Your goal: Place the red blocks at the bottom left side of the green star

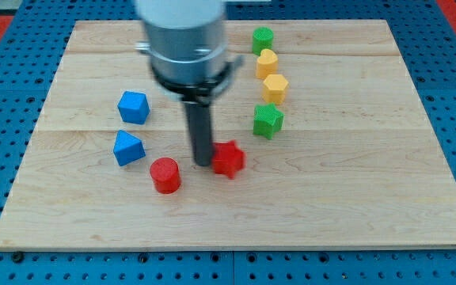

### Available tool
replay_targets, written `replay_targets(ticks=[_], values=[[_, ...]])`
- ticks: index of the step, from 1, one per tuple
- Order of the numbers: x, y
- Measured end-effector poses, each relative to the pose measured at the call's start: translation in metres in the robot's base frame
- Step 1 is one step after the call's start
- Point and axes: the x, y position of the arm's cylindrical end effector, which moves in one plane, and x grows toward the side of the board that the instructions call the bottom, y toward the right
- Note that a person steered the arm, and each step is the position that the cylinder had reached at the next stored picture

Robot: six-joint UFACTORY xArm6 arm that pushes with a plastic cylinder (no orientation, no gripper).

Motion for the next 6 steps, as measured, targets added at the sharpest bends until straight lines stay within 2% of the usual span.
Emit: replay_targets(ticks=[1,2,3,4,5,6], values=[[0.000,0.050],[0.007,-0.001],[-0.023,-0.063],[-0.011,-0.106],[0.019,-0.133],[0.037,-0.087]])
